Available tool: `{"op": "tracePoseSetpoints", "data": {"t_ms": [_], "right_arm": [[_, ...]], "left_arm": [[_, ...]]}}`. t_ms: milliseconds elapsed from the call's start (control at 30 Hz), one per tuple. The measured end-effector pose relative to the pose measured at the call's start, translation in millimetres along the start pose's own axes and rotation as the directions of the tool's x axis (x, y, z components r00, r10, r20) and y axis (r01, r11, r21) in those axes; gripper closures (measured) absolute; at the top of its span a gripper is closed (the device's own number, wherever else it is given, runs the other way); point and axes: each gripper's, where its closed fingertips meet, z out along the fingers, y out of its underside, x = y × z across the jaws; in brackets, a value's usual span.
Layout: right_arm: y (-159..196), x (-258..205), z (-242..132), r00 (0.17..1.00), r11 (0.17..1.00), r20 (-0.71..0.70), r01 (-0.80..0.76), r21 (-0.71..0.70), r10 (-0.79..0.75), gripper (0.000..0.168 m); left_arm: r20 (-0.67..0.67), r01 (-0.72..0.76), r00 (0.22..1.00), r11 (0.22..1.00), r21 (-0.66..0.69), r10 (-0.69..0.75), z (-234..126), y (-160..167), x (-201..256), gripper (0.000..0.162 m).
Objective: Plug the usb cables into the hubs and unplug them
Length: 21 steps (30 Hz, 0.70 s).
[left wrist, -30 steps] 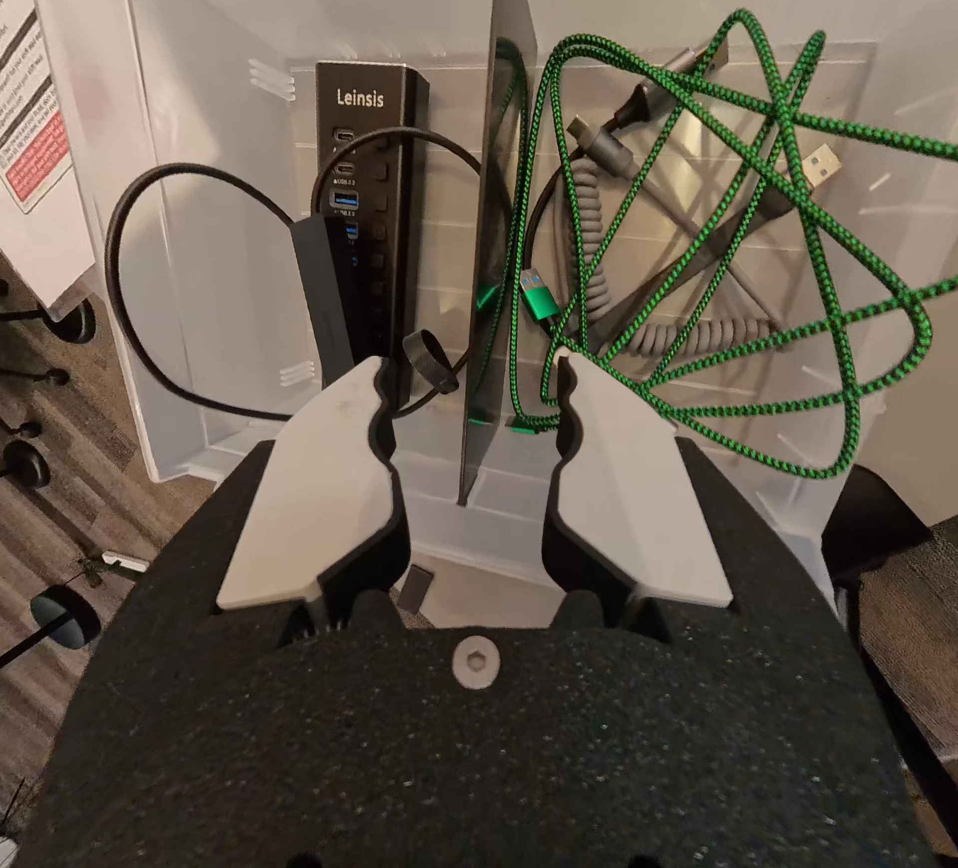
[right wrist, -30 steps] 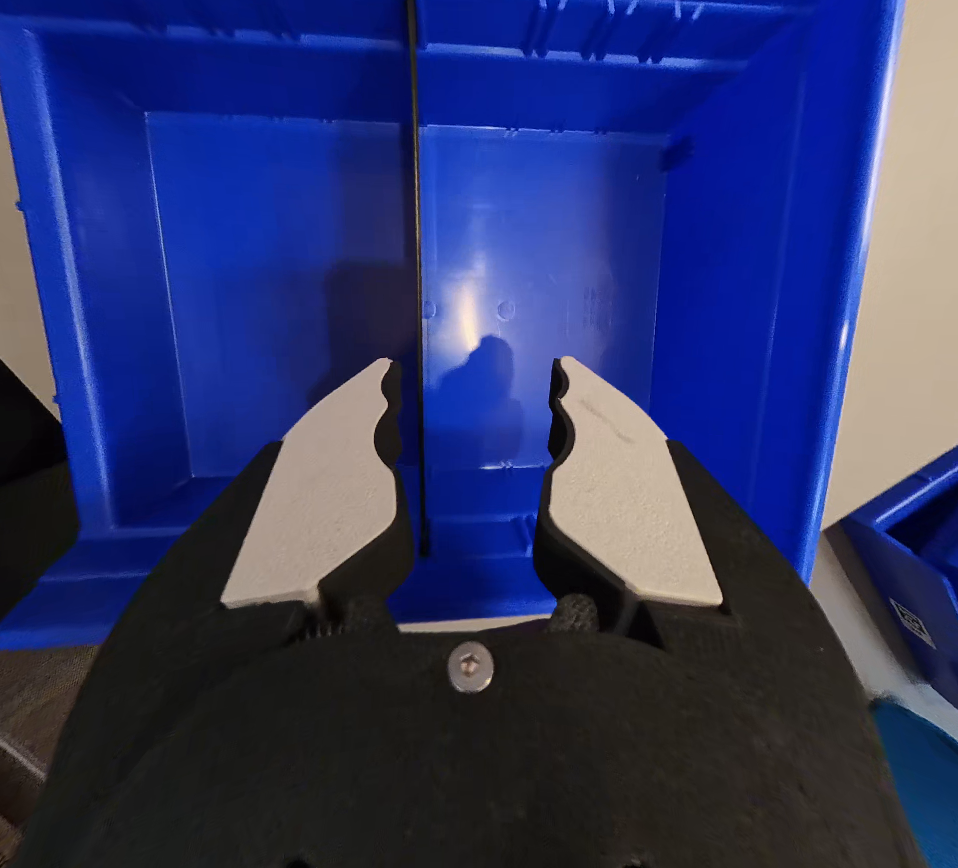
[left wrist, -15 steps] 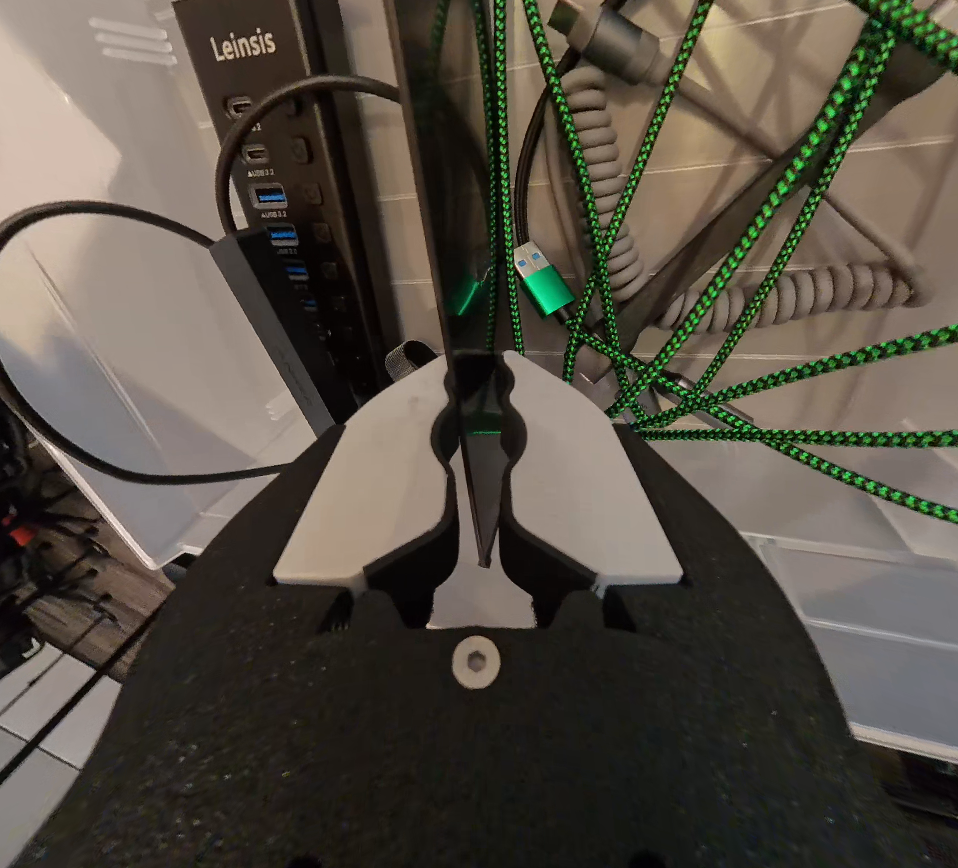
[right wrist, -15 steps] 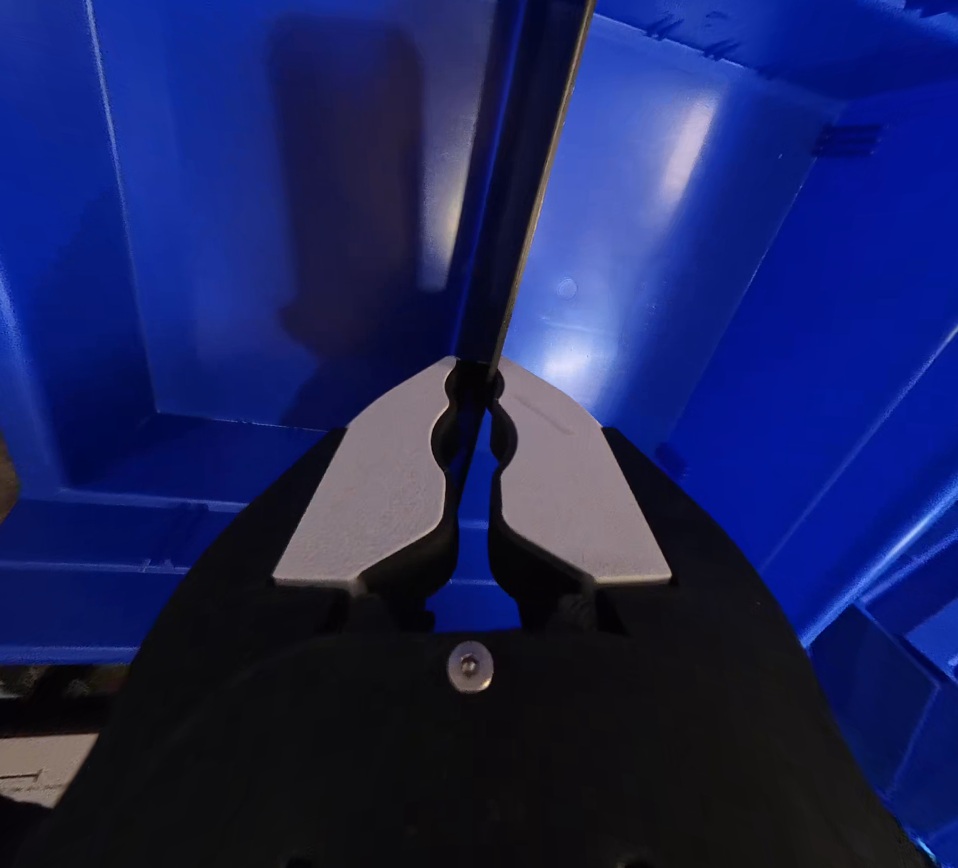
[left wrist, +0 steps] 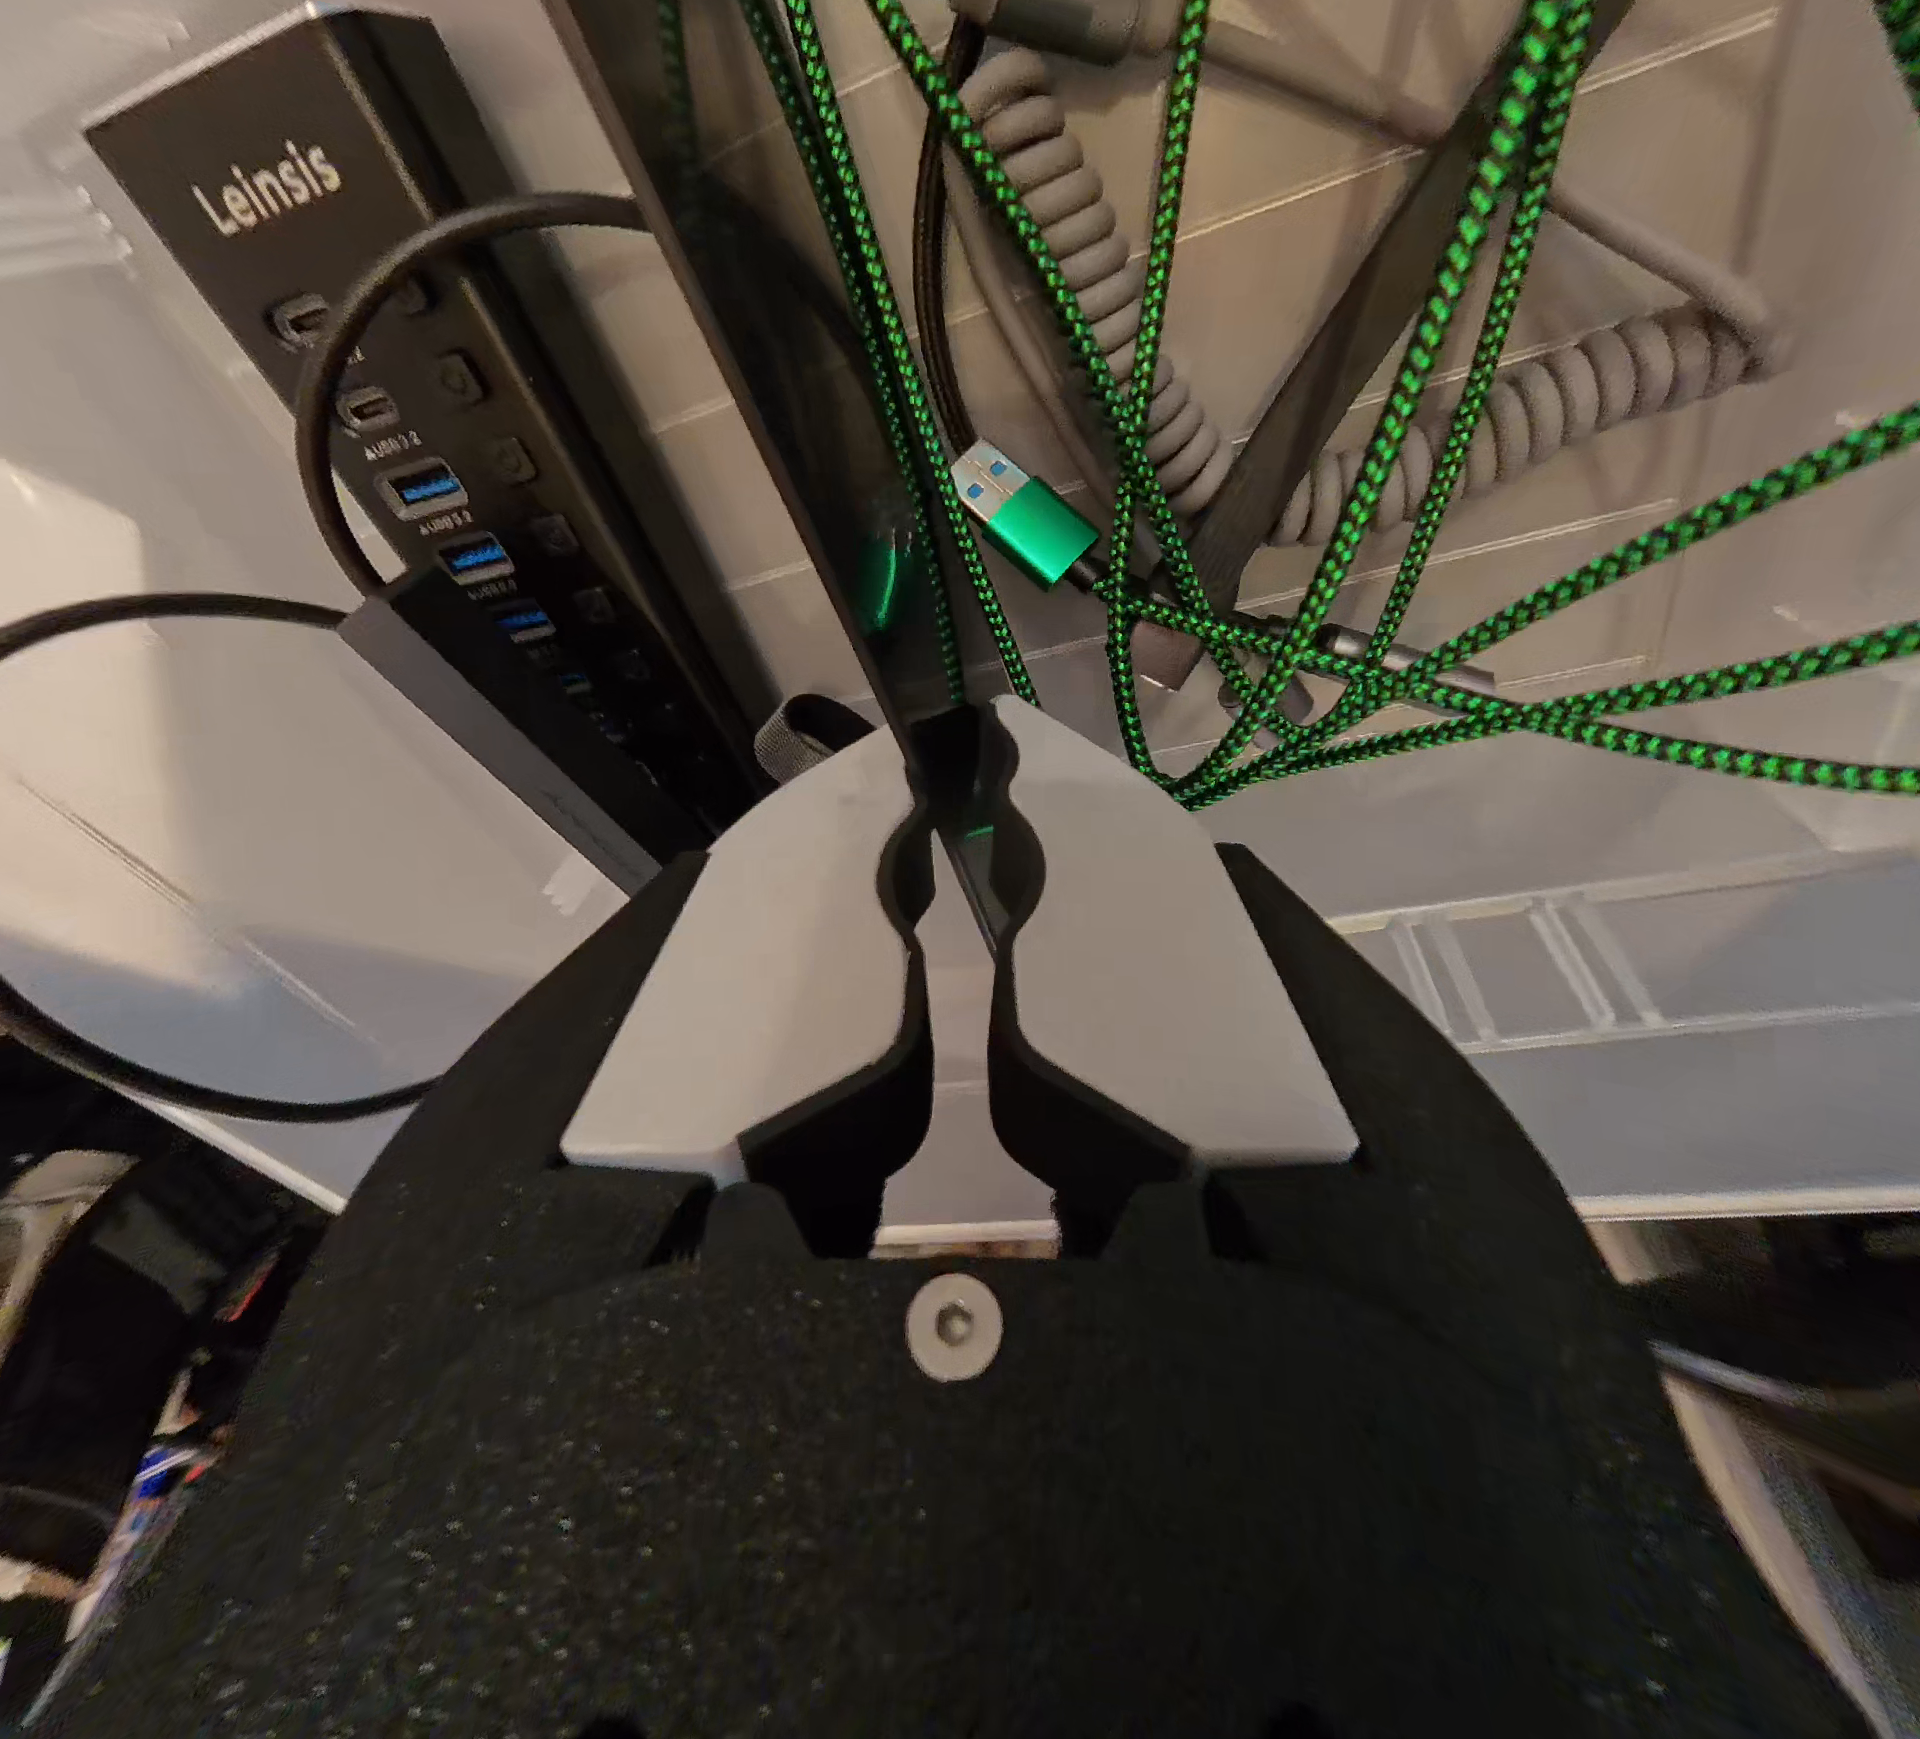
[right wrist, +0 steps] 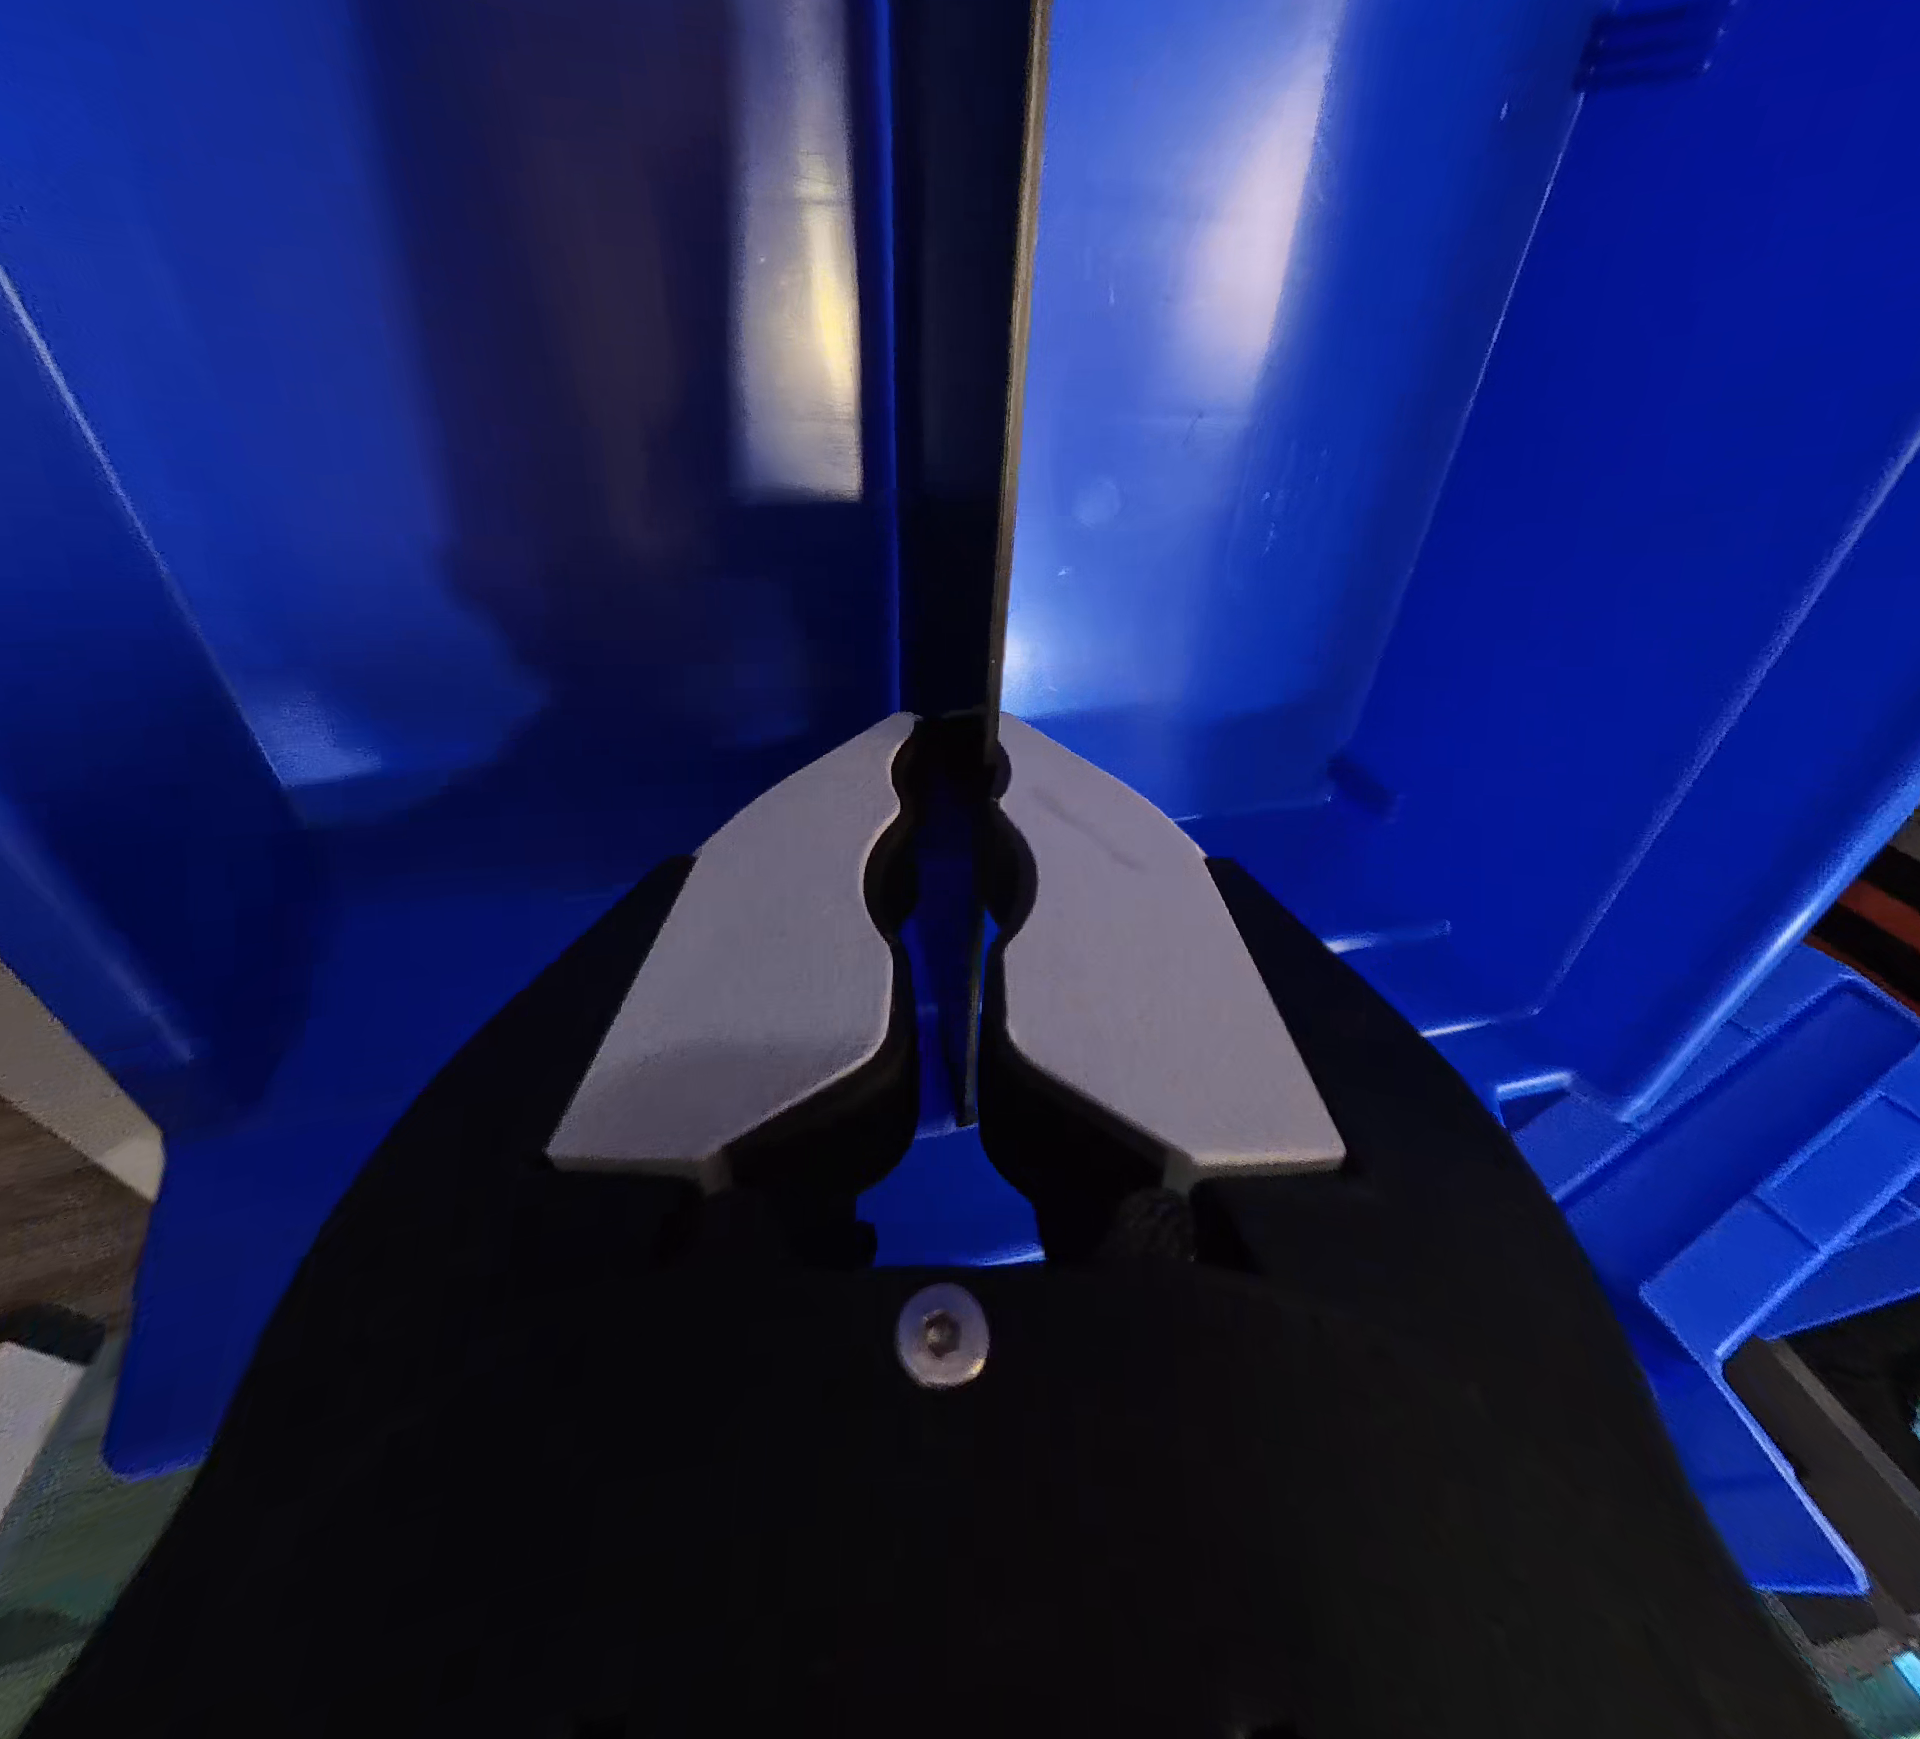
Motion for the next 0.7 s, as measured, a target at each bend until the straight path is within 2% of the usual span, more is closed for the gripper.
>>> {"op": "tracePoseSetpoints", "data": {"t_ms": [33,233,367,700], "right_arm": [[3.2,2.5,0.7,1.0,1.0,-0.008,0.005,-0.01,-0.005,0.162],[9.5,10.7,2.9,1.0,1.0,-0.024,0.012,-0.019,-0.013,0.161],[12.2,16.3,4.5,0.999,1.0,-0.033,0.016,-0.022,-0.017,0.161],[25.5,18.9,5.7,0.999,0.999,-0.039,0.012,-0.034,-0.013,0.161]], "left_arm": [[0.0,-0.018,1.0,1.0,-0.024,0.018,0.5,6.5,-2.1,0.157],[0.027,-0.045,0.998,0.986,-0.159,0.05,3.6,43.0,-18.6,0.159],[0.044,0.01,0.999,0.991,-0.133,-0.004,4.8,43.6,-25.3,0.159],[0.108,0.012,0.994,0.993,-0.12,0.001,5.4,40.9,-39.5,0.157]]}}
